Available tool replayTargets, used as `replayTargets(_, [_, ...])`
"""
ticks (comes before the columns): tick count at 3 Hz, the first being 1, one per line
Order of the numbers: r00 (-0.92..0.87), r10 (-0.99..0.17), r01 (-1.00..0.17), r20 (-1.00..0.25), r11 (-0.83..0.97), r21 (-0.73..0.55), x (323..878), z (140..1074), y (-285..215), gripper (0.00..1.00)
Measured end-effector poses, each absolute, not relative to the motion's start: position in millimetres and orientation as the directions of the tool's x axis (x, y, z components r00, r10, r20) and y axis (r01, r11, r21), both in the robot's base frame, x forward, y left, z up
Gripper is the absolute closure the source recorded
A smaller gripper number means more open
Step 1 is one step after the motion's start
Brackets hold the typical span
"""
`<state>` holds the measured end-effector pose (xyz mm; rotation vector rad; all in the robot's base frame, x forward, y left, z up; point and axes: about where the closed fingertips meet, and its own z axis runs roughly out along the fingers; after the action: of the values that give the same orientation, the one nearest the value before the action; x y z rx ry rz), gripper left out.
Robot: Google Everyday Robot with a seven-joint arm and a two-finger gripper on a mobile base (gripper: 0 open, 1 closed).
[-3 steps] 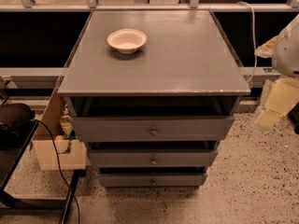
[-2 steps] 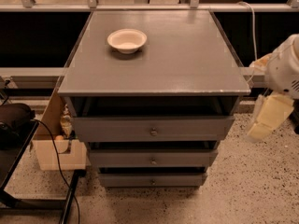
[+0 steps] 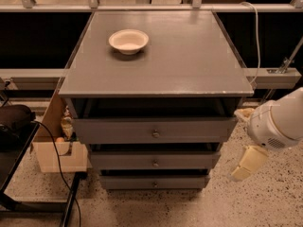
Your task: Open middle drawer
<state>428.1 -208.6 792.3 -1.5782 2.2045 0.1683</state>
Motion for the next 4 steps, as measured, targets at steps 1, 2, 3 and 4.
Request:
replayTargets(1, [-0.267, -0.876, -0.928, -0.403, 0.346, -0.136, 426.2, 785.9, -208.7, 0.0])
replayTargets(2, [-0.326, -0.84, -0.916, -0.433, 0.394, -0.073, 405.9, 719.7, -214.0, 0.0])
replayTargets(3, [-0.361, -0.802, -0.906, -0.477, 0.423, -0.025, 386.4, 657.1, -213.8, 0.0])
replayTargets(4, [-0.364, -0.749, -0.908, -0.554, 0.419, 0.031, 373.2, 594.1, -207.0, 0.0])
